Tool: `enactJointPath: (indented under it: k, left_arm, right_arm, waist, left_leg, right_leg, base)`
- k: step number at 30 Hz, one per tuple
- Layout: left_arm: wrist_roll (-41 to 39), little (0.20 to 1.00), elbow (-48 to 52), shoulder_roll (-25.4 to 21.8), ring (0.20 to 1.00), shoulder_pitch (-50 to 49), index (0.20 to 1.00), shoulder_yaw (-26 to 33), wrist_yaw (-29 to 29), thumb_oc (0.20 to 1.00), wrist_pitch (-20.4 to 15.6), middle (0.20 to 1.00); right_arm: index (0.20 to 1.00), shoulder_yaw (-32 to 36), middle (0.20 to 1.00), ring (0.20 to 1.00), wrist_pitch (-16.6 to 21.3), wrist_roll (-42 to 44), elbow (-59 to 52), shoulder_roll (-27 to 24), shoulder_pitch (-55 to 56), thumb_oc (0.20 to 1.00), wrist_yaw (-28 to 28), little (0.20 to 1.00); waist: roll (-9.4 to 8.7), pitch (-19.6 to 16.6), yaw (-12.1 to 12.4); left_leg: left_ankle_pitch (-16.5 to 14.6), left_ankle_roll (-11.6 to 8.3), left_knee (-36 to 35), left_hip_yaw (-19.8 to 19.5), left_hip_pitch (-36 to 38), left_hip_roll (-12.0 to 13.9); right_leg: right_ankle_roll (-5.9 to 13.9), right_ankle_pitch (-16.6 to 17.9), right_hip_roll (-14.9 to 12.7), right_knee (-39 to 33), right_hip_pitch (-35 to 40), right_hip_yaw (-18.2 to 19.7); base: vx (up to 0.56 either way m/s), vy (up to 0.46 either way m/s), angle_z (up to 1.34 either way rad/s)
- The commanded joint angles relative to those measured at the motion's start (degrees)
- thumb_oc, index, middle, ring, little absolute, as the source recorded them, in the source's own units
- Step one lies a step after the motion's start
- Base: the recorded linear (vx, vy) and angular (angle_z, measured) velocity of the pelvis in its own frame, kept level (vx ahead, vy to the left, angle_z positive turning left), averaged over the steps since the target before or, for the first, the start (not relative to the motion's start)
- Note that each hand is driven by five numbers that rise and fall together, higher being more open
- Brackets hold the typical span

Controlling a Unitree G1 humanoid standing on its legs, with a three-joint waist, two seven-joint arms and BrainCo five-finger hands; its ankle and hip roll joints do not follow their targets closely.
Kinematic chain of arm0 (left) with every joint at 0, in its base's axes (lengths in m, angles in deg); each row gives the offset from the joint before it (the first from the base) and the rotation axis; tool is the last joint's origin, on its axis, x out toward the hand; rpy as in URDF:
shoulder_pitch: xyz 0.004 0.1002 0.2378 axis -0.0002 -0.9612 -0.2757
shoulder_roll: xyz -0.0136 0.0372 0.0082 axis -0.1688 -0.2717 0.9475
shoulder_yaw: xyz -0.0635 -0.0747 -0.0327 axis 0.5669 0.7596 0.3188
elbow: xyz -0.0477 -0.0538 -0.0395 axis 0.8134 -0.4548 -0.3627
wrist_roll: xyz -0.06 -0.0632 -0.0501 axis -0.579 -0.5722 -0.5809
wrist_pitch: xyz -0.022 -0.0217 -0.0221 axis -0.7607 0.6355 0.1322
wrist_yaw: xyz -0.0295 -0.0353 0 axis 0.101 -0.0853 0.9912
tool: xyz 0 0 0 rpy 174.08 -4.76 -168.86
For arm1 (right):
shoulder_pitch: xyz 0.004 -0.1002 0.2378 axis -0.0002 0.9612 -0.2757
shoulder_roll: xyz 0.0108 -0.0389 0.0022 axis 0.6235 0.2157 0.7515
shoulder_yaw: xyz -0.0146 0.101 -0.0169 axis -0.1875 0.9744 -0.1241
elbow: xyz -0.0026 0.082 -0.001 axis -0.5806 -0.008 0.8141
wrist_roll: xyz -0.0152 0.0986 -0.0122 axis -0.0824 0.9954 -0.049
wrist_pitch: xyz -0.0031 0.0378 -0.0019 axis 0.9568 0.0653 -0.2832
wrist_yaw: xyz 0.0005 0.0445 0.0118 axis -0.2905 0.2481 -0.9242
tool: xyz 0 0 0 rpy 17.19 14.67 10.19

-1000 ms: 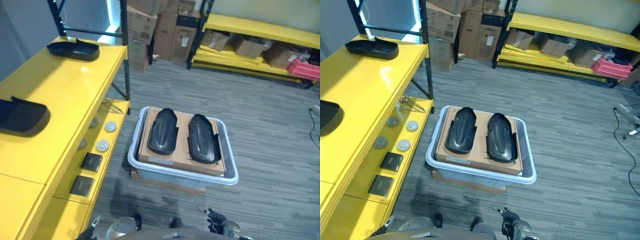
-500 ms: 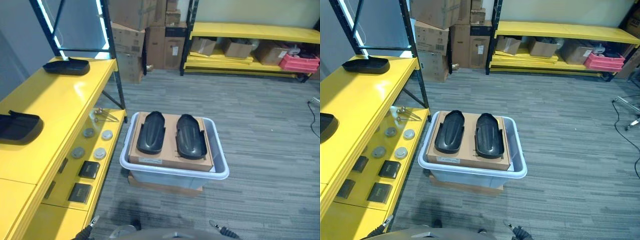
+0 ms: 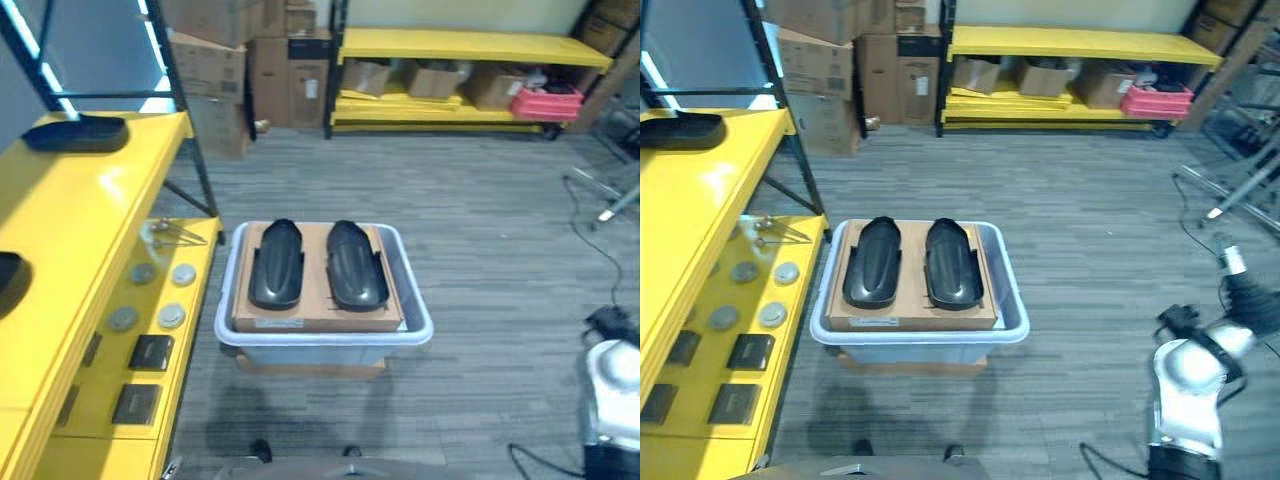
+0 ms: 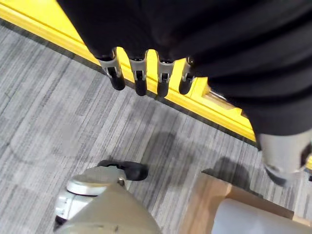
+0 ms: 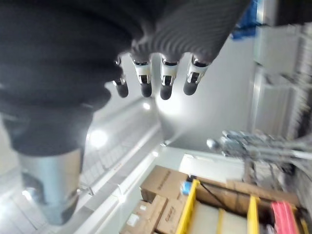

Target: Move parts from the plastic box to the shelf.

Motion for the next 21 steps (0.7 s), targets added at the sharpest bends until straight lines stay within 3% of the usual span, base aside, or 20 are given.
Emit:
enactJointPath:
  k: [1,5,7,11,12,16,21]
  left_arm:
    - [3.8,1.000,-1.8,1.7,1.000,4.4,1.000,1.0,-0.7,1.000,-0.2,1.000]
    - [3.9,1.000,-1.8,2.1,1.000,4.1,1.000,-0.3,-1.5,1.000,-0.7,1.000]
    - [3.7,1.000,-1.0,1.8,1.000,3.7,1.000,-1.1,-1.5,1.000,-0.5,1.000]
    - [3.1,1.000,0.2,0.6,1.000,4.4,1.000,-4.1,-0.8,1.000,-0.2,1.000]
    - [1.9,1.000,0.4,-0.3,1.000,5.7,1.000,-5.9,0.1,1.000,-0.6,1.000]
    - [-1.9,1.000,0.7,-2.6,1.000,9.7,1.000,-10.1,1.8,1.000,-0.8,1.000]
    - [-3.1,1.000,0.3,-3.3,1.000,10.3,1.000,-12.4,2.9,1.000,-1.8,1.000]
  right_arm:
    - [1.000,1.8,1.000,1.000,-4.0,-0.1,-3.2,-2.8,-2.4,1.000,-4.7,1.000]
    - [1.000,-1.3,1.000,1.000,-10.2,3.2,2.4,-3.6,-4.5,1.000,-11.1,1.000]
    - [1.000,-4.3,1.000,1.000,-11.4,2.8,6.7,-3.6,-5.6,1.000,-10.4,1.000]
    - [1.000,-9.2,1.000,1.000,-10.5,3.8,17.0,-5.8,-10.2,1.000,-8.2,1.000]
    - [1.000,-11.6,1.000,1.000,-8.0,4.8,22.6,-8.1,-13.9,1.000,-5.5,1.000]
    - [1.000,-16.2,1.000,1.000,-5.4,8.1,33.6,-13.4,-25.1,1.000,-2.2,1.000]
    - [1.000,-20.0,1.000,1.000,-5.0,12.7,40.7,-17.3,-31.2,1.000,-2.5,1.000]
  waist:
    - [1.12,0.2,1.5]
    - [1.11,0.3,2.8]
    - [1.39,0.9,4.0]
    - [2.44,3.2,6.2]
    - [3.14,5.3,7.3]
    - [4.96,11.3,9.2]
    - [6.03,15.0,10.8]
  left_leg:
    - [-4.2,-2.41,2.7,1.1,-0.7,3.8]
    - [-3.8,-2.96,3.6,0.6,-1.5,4.0]
    - [-3.7,-3.07,4.9,-0.2,-2.7,4.2]
    - [-3.6,-2.98,8.6,-2.7,-7.1,3.8]
    - [-3.8,-2.94,10.6,-4.0,-10.1,3.3]
    - [-3.0,-2.85,14.2,-7.1,-17.2,1.9]
    - [-2.0,-3.01,15.5,-9.1,-20.7,0.7]
  right_leg:
    - [3.22,-1.6,-1.7,1.6,-1.1,-1.8]
    - [2.92,-1.7,-2.1,1.5,-0.6,-2.7]
    - [2.68,-1.9,-2.6,2.3,-0.9,-3.3]
    - [2.22,-2.4,-3.7,5.1,-3.6,-4.0]
    - [2.20,-2.7,-4.4,7.0,-5.9,-4.2]
    - [2.07,-2.5,-5.9,11.4,-12.3,-4.9]
    - [1.82,-2.7,-6.4,13.6,-15.4,-5.6]
  base:
    - [0.07,-0.025,-0.18]
    - [0.11,-0.007,-0.14]
    - [0.10,0.026,0.04]
    - [-0.06,0.050,0.17]
    - [-0.25,0.062,0.29]
    - [-0.31,0.052,0.32]
    - [-0.13,0.027,0.27]
